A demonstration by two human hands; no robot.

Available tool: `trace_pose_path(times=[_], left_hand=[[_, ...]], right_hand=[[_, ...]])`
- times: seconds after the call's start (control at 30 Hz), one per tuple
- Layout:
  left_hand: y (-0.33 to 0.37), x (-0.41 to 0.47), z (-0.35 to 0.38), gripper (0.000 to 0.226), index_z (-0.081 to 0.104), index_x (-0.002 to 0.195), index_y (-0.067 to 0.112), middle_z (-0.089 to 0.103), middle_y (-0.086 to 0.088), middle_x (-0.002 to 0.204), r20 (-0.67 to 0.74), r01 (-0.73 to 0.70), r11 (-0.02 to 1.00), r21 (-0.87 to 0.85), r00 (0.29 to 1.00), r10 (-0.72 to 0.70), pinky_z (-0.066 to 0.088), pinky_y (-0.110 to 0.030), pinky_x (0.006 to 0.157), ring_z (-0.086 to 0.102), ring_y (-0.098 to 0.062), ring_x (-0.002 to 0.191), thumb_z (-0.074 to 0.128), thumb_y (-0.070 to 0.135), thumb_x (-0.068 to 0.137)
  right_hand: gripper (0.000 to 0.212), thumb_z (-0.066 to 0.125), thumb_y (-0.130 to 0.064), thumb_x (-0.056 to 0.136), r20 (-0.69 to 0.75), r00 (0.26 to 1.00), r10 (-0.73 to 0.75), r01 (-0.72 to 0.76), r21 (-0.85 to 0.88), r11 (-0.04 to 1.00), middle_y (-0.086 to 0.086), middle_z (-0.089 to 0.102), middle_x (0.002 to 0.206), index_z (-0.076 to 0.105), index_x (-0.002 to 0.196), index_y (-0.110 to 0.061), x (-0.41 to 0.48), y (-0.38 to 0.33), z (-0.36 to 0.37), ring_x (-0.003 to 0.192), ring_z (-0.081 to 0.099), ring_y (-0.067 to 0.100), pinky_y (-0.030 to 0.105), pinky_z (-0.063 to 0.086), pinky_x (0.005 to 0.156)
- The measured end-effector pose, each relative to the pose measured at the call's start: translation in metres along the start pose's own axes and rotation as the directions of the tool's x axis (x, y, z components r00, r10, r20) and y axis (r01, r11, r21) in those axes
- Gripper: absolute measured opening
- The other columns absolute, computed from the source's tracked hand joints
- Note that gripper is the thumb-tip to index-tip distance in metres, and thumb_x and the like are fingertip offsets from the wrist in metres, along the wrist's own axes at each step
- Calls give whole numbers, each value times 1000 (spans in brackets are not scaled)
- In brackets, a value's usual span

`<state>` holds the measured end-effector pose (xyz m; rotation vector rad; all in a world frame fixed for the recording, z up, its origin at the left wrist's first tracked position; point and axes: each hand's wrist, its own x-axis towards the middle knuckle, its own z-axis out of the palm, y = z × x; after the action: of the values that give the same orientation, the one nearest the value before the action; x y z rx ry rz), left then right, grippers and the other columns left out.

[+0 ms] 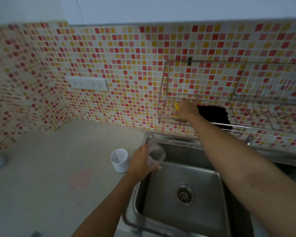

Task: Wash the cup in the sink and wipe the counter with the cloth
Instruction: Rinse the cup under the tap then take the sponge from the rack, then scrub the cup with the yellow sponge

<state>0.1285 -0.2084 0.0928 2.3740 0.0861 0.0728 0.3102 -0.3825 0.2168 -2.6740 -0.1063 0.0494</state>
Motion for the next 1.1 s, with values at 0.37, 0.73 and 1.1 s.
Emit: trace_pose_path(times=[0.37,0.73,1.1], left_hand=[[-16,6,-7,82,45,128,25,56,6,123,116,-26,999,-26,993,29,51,-35,96,56,-13,112,84,51,60],[18,21,-4,73,45,130,17,50,-4,132,184,-327,943,68,933,310,45,-34,97,47,-21,121,80,36,69],[41,20,-1,58,50,120,21,58,1,116,154,-515,822,244,857,492,35,-21,70,57,-18,98,74,35,70]], right_hand=[[14,58,-17,90,-399,915,60,206,590,781,-5,51,77,46,94,-13,-98,-11,-23,60,49,5,11,37,45],[46,58,-10,87,-50,930,-364,362,-42,931,2,55,135,58,131,-22,-184,51,60,122,48,18,31,32,107],[35,57,-13,87,-2,912,-410,404,-169,899,0,62,127,67,120,-19,-208,59,69,112,55,17,30,37,101]])
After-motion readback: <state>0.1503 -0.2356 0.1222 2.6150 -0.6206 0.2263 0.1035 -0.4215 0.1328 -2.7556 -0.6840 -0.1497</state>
